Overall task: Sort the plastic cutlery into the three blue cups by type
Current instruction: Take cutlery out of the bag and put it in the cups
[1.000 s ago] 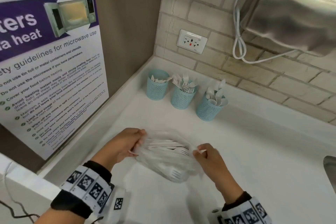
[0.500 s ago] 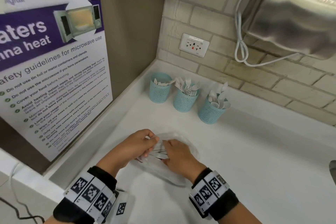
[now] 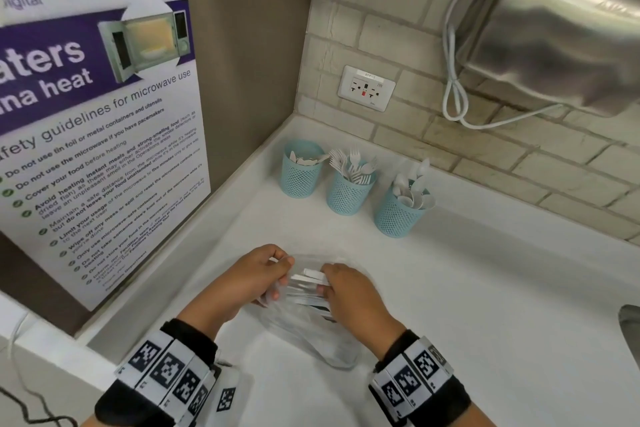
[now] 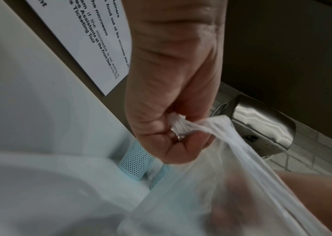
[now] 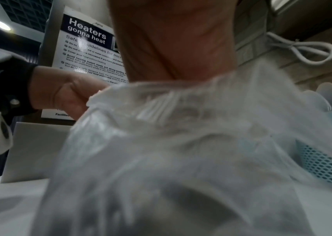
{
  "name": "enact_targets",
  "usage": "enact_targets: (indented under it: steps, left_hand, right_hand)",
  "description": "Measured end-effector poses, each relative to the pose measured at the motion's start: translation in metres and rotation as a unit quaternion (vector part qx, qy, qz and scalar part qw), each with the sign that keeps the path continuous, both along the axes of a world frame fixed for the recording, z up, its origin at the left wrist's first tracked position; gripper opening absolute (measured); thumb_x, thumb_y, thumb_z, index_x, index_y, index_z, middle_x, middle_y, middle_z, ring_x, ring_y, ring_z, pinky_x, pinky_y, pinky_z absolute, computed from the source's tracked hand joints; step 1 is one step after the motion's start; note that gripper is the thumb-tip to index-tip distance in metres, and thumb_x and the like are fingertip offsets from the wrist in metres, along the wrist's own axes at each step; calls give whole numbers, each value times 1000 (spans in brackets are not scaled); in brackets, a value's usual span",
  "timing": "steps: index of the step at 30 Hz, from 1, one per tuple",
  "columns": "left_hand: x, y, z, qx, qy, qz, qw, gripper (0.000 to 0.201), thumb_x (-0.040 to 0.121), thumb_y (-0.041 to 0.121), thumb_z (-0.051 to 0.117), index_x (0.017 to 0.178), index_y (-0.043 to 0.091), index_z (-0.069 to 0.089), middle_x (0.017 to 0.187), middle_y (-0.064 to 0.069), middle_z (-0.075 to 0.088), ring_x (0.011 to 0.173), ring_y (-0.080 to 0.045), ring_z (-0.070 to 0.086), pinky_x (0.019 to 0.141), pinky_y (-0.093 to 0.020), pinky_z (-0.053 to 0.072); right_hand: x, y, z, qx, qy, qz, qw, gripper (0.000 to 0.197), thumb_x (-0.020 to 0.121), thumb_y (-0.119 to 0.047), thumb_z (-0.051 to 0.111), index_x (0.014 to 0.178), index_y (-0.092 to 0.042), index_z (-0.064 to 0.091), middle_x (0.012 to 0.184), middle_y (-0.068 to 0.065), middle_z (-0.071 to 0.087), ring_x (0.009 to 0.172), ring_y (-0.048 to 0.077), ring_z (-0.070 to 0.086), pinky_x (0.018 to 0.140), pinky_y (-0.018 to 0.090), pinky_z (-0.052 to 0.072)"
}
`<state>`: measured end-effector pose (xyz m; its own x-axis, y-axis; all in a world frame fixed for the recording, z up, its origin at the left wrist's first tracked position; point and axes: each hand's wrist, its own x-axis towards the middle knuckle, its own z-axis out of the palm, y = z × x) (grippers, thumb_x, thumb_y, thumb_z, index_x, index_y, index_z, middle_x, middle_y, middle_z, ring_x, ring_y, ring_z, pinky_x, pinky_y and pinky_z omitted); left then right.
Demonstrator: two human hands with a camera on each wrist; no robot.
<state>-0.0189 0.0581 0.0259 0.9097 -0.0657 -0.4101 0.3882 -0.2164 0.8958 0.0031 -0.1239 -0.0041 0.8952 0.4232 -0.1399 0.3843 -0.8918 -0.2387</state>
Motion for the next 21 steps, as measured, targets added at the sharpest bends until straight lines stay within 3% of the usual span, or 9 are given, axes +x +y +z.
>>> enact_targets:
  steps: [2,6,8,11,13,16,19,21]
  left_hand:
    - [1,0,0,-3,3,2,1000,21,97,28,49,86,10,53,48,8,55,38,-6,47,40,-15,39]
    - [1,1,-1,5,8,7,1000,21,97,29,48,88,11,53,44,8,56,40,-7,48,42,-15,41]
    - [1,3,-2,13,8,12,1000,20,96,30,50,94,11,55,57,5,61,50,-10,53,49,-18,44]
    - [4,4,-5,72,-10,28,997,21,92,33,56,107,17,56,97,-3,59,78,-13,57,63,-21,45]
    - [5,4,-3,118,-61,64,989,22,89,33,61,107,21,57,111,-4,49,85,-9,54,69,-20,42]
    - [6,2,15,111,-149,96,978,22,92,37,56,98,18,65,104,-3,59,84,-10,57,71,-19,42]
    - [0,0,39,-15,-106,-12,994,50,96,48,36,91,12,71,79,3,64,73,-12,58,76,-25,47]
    - [-6,-3,50,-102,-48,-122,986,67,94,55,25,97,3,68,79,-4,65,79,-17,62,83,-28,50]
  right_hand:
    - [-2,-2,6,26,-6,-5,1000,22,98,-20,43,116,-12,54,112,7,61,102,25,58,83,33,43]
    - [-6,-3,28,114,-29,-26,993,8,97,-20,48,101,-17,55,91,-1,58,90,22,60,67,27,34]
    - [-8,-4,40,164,-38,-41,985,9,96,-22,51,97,-14,55,87,-2,56,83,18,56,65,26,31]
    - [-11,-6,57,275,-63,-60,957,13,94,-19,57,88,-8,56,75,-6,54,68,7,48,61,16,34]
    - [-15,-3,68,330,-96,-61,937,8,92,-14,59,88,-7,60,83,-6,54,77,0,51,68,8,37]
    - [-24,3,76,400,-139,-51,905,7,90,1,59,95,-2,63,101,-3,48,100,-11,54,84,3,39]
    - [-40,13,76,420,-156,-11,894,18,89,0,52,100,-10,63,107,-10,39,123,5,51,98,17,42]
    - [-49,16,79,428,-116,2,896,14,90,-10,52,94,-20,61,115,-10,47,120,6,54,94,22,48]
